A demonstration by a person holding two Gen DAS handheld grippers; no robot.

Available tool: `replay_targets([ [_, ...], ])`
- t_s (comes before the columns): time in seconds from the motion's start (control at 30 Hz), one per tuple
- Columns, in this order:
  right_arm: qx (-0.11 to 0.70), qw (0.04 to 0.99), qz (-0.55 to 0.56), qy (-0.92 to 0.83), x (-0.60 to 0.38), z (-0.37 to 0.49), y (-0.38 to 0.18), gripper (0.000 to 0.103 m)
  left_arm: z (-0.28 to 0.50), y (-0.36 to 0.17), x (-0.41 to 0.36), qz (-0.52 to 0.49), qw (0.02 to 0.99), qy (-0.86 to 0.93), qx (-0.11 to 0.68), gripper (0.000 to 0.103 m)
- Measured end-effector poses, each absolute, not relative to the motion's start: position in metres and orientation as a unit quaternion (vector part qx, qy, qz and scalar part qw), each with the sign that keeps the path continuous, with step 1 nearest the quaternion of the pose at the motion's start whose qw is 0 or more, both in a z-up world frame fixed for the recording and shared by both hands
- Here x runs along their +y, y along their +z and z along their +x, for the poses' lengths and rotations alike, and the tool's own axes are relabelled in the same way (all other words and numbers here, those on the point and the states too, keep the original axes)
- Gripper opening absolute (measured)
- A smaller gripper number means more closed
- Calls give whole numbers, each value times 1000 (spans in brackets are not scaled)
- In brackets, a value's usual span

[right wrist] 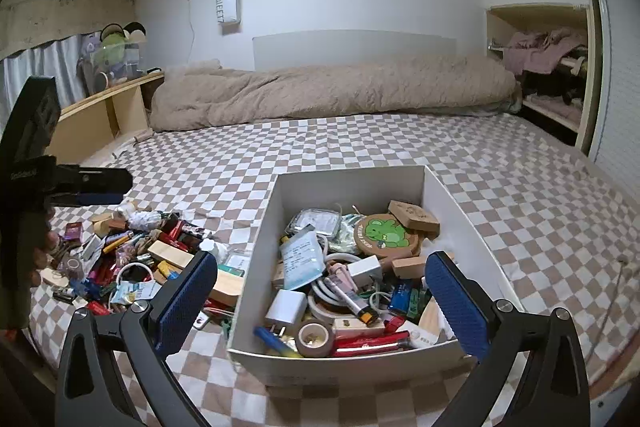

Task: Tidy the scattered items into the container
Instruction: 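Withdraw both tools from the box back over the pile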

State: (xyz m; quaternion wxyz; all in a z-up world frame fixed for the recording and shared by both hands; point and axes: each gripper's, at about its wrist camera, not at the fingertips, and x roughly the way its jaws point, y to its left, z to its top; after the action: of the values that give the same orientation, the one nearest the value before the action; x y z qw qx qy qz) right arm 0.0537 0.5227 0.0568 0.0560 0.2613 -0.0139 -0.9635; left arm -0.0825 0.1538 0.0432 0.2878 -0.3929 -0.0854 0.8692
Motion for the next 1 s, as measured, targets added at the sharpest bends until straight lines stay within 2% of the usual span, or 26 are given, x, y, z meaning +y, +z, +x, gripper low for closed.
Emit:
replay_targets([
  [0.53,34,58,223,-972,466,87,87,103,-16,57,103,-283,234,930,15,103],
  [1.0,37,44,236,-970,454,103,70,103,15,37,83,-269,216,937,49,103],
])
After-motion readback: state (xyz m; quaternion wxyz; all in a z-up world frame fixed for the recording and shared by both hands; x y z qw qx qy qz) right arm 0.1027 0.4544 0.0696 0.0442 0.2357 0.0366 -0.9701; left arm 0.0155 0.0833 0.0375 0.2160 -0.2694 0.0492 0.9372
